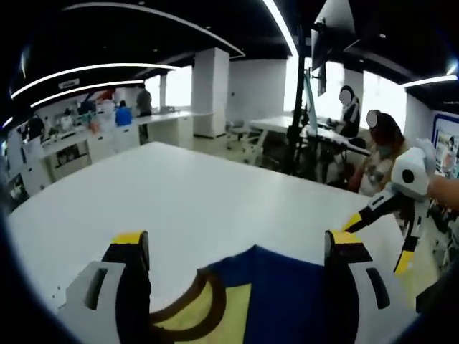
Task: Fold the garment on the visible template until the final outline fits inside the template.
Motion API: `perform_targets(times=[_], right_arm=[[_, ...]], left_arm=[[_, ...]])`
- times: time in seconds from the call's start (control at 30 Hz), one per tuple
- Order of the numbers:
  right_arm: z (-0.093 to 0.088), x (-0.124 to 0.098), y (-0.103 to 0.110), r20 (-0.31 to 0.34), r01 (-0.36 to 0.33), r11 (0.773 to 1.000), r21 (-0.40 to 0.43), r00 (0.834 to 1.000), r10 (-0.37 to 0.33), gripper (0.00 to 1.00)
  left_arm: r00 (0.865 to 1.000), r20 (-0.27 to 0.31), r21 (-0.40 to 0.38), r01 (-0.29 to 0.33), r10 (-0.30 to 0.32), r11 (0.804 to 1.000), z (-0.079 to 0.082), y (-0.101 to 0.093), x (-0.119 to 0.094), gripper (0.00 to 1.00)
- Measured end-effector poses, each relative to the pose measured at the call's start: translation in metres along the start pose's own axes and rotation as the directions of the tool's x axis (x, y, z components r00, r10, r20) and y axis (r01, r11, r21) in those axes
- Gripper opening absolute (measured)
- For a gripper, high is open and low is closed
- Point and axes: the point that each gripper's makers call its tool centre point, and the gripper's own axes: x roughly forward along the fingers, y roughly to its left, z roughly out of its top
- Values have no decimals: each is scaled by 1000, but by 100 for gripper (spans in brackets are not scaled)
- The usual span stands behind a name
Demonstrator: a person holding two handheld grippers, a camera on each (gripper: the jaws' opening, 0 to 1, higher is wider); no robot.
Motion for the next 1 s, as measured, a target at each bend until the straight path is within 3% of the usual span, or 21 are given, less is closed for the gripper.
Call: perform_targets(times=[0.57,0.83,1.0], right_arm=[[4,-18,34,-8,-62,998,-7,998,62,87],[3,-27,49,-13,-83,996,-27,997,83,88],[3,-31,55,-15,-93,995,-31,996,93,89]], left_arm=[[994,-41,10,-99,100,995,-29,15,-97,99],[984,-36,-36,-177,176,984,-45,25,-155,99],[979,-39,-45,-201,199,979,-53,23,-178,99]])
